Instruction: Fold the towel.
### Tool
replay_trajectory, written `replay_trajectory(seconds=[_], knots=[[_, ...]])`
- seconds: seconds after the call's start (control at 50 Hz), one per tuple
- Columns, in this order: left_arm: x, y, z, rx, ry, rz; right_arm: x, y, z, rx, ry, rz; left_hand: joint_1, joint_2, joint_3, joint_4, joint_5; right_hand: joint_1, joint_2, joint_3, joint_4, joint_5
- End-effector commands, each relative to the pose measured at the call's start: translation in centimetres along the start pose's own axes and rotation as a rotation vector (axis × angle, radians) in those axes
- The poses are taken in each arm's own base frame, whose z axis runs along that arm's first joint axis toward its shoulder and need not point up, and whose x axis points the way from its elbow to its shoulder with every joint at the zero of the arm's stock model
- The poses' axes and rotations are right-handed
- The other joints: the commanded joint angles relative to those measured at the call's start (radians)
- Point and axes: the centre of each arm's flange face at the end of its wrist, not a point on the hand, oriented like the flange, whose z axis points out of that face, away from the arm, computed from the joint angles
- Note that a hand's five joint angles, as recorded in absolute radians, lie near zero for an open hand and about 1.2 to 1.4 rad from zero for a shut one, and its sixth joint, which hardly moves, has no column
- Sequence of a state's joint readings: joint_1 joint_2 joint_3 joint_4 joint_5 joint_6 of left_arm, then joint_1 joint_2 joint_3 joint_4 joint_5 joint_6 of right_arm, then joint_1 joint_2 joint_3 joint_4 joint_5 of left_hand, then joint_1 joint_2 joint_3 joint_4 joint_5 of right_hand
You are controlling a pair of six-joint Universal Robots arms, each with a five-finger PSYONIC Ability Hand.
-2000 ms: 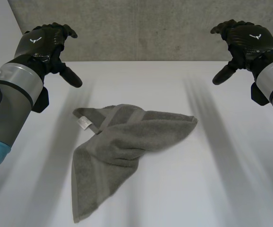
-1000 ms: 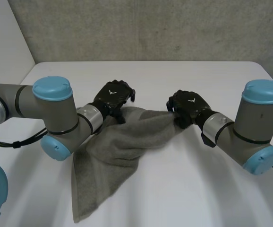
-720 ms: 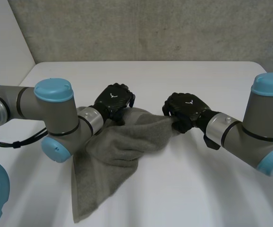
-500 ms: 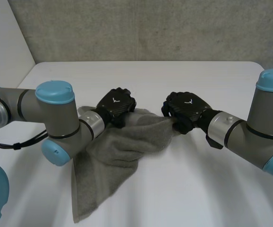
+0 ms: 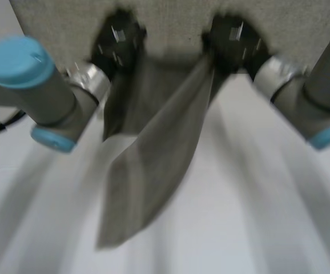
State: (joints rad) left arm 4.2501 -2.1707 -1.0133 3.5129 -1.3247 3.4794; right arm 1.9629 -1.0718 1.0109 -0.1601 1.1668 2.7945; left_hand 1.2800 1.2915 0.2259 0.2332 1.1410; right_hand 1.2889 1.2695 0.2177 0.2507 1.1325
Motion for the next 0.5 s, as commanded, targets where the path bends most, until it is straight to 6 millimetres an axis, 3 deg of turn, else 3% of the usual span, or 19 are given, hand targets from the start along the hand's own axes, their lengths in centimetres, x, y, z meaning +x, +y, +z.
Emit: replay_trajectory(seconds=[0.02, 0.08, 0.12, 0.14, 0.18, 0.2, 0.22, 0.24, 0.26, 0.28, 0.3, 0.32, 0.34, 0.36, 0.4, 0.42, 0.44, 0.46, 0.5], knots=[[-4.3, -11.6, -1.4, 0.379, -0.145, 0.024, 3.7, -10.1, -0.9, 0.4, 0.207, 0.013, 0.116, 0.105, -0.051, -0.059, 0.081, 0.107, 0.127, -0.043, -0.076, 0.089], [-4.0, -12.2, -2.8, 0.396, -0.13, 0.004, 3.0, -9.5, -1.5, 0.367, 0.183, 0.033, 0.116, 0.105, -0.051, -0.059, 0.081, 0.107, 0.127, -0.043, -0.076, 0.089], [-3.7, -11.3, -3.5, 0.367, -0.111, -0.008, 0.6, -7.2, -2.8, 0.258, 0.1, 0.077, 0.116, 0.105, -0.051, -0.059, 0.081, 0.107, 0.127, -0.043, -0.076, 0.089], [-3.7, -11.3, -3.5, 0.367, -0.111, -0.008, 0.6, -7.2, -2.8, 0.258, 0.1, 0.077, 0.116, 0.105, -0.051, -0.059, 0.081, 0.107, 0.127, -0.043, -0.076, 0.089], [-2.9, -7.2, -5.2, 0.241, -0.065, -0.024, -1.8, -4.2, -4.8, 0.108, 0.012, 0.12, 0.116, 0.105, -0.051, -0.059, 0.081, 0.107, 0.127, -0.043, -0.076, 0.089], [-2.9, -7.2, -5.2, 0.24, -0.065, -0.024, -1.8, -4.2, -4.8, 0.107, 0.011, 0.12, 0.116, 0.105, -0.051, -0.059, 0.081, 0.107, 0.127, -0.043, -0.076, 0.089], [-2.3, -5.2, -6.2, 0.179, -0.037, -0.031, -3.0, -2.7, -5.9, 0.035, -0.027, 0.129, 0.116, 0.105, -0.051, -0.059, 0.081, 0.107, 0.127, -0.043, -0.076, 0.089], [-1.6, -3.4, -7.3, 0.121, -0.004, -0.044, -3.0, -2.6, -5.9, 0.034, -0.028, 0.129, 0.116, 0.105, -0.051, -0.059, 0.081, 0.107, 0.127, -0.043, -0.076, 0.089], [-1.6, -3.4, -7.3, 0.12, -0.004, -0.044, -4.3, -1.2, -7.0, -0.031, -0.07, 0.129, 0.116, 0.105, -0.051, -0.059, 0.081, 0.107, 0.127, -0.043, -0.076, 0.089], [-0.7, -1.8, -8.4, 0.067, 0.03, -0.061, -5.5, 0.3, -8.2, -0.093, -0.111, 0.12, 0.116, 0.105, -0.051, -0.059, 0.081, 0.107, 0.127, -0.043, -0.076, 0.089], [0.0, -0.3, -9.6, 0.013, 0.061, -0.078, -5.5, 0.3, -8.2, -0.094, -0.111, 0.12, 0.116, 0.105, -0.051, -0.059, 0.081, 0.107, 0.127, -0.043, -0.076, 0.089], [0.0, -0.3, -9.6, 0.013, 0.061, -0.079, -6.7, 1.7, -9.5, -0.15, -0.155, 0.108, 0.116, 0.105, -0.051, -0.059, 0.081, 0.107, 0.127, -0.043, -0.076, 0.089], [0.7, 1.2, -10.8, -0.039, 0.084, -0.096, -7.8, 2.9, -10.7, -0.196, -0.197, 0.094, 0.116, 0.105, -0.051, -0.059, 0.081, 0.107, 0.127, -0.043, -0.076, 0.089], [0.7, 1.2, -10.8, -0.04, 0.084, -0.096, -7.8, 2.9, -10.7, -0.197, -0.197, 0.094, 0.116, 0.105, -0.051, -0.059, 0.081, 0.107, 0.127, -0.043, -0.076, 0.089], [1.7, 3.6, -13.0, -0.137, 0.118, -0.129, -8.9, 3.8, -11.9, -0.24, -0.244, 0.09, 0.116, 0.105, -0.051, -0.059, 0.081, 0.107, 0.127, -0.043, -0.076, 0.089], [1.7, 3.6, -13.0, -0.138, 0.118, -0.129, -10.2, 4.5, -13.3, -0.288, -0.304, 0.093, 0.116, 0.105, -0.051, -0.059, 0.081, -0.014, 0.006, -0.043, -0.076, -0.032], [2.5, 4.7, -14.1, -0.191, 0.142, -0.136, -11.3, 5.1, -14.5, -0.353, -0.363, 0.111, 0.116, 0.105, -0.051, -0.059, 0.081, -0.343, -0.324, -0.043, -0.076, -0.361], [2.5, 4.7, -14.1, -0.191, 0.142, -0.137, -11.3, 5.1, -14.6, -0.354, -0.363, 0.111, 0.116, 0.105, -0.051, -0.059, 0.081, -0.347, -0.327, -0.043, -0.076, -0.365], [3.4, 6.1, -15.2, -0.26, 0.172, -0.132, -12.6, 5.9, -16.2, -0.483, -0.46, 0.14, 0.116, 0.105, -0.051, -0.059, 0.081, -0.657, -0.637, -0.043, -0.076, -0.675]])
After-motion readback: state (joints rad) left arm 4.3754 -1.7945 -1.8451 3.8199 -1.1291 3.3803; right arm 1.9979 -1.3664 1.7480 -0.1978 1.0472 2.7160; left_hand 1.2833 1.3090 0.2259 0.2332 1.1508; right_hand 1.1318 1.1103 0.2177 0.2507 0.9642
